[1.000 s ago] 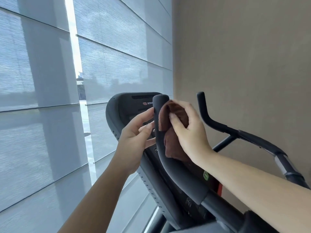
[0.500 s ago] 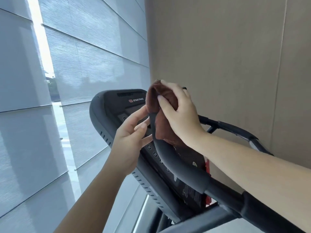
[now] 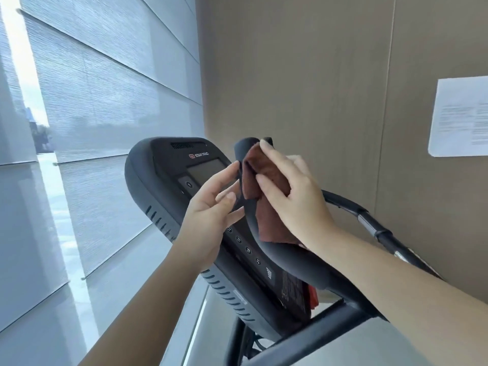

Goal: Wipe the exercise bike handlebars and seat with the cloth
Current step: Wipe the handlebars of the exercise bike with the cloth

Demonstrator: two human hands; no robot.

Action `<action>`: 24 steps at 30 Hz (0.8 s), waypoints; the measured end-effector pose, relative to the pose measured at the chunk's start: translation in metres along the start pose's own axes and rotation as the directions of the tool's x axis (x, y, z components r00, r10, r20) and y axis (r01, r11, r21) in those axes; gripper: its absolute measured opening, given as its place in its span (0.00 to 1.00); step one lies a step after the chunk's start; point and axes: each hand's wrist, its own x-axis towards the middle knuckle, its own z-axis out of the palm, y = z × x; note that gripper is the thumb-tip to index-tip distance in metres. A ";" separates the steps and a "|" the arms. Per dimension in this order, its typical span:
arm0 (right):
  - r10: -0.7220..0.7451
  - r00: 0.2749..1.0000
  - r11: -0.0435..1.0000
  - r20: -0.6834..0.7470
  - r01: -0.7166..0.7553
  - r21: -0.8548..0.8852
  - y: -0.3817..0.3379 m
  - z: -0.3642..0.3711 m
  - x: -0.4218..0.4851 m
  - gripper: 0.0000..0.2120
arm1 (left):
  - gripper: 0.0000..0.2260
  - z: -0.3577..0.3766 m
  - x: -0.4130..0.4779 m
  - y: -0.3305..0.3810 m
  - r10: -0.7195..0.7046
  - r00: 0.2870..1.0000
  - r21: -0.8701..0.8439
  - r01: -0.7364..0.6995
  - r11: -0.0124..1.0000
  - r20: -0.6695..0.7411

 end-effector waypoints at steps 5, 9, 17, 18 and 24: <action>-0.152 0.981 0.909 0.117 0.185 -0.374 0.002 -0.012 -0.042 0.21 | 0.21 -0.003 0.001 -0.006 0.033 0.999 -0.039 -0.032 0.999 0.033; -0.049 0.993 0.989 -0.106 0.034 -0.141 -0.007 0.007 -0.006 0.22 | 0.20 -0.005 0.001 -0.004 0.023 0.999 -0.092 -0.020 0.996 0.032; -0.098 0.990 0.933 0.101 0.127 -0.337 0.003 -0.011 -0.044 0.21 | 0.19 -0.009 0.002 -0.011 0.047 0.997 -0.202 -0.035 0.979 0.056; -0.106 0.990 0.917 0.096 0.134 -0.375 0.002 -0.012 -0.045 0.21 | 0.19 -0.009 0.002 -0.010 0.052 0.997 -0.215 -0.037 0.976 0.063; -0.093 0.969 0.962 -0.229 0.028 -0.272 -0.012 0.019 0.007 0.21 | 0.21 -0.017 0.007 -0.011 0.058 0.987 -0.279 -0.014 0.960 0.150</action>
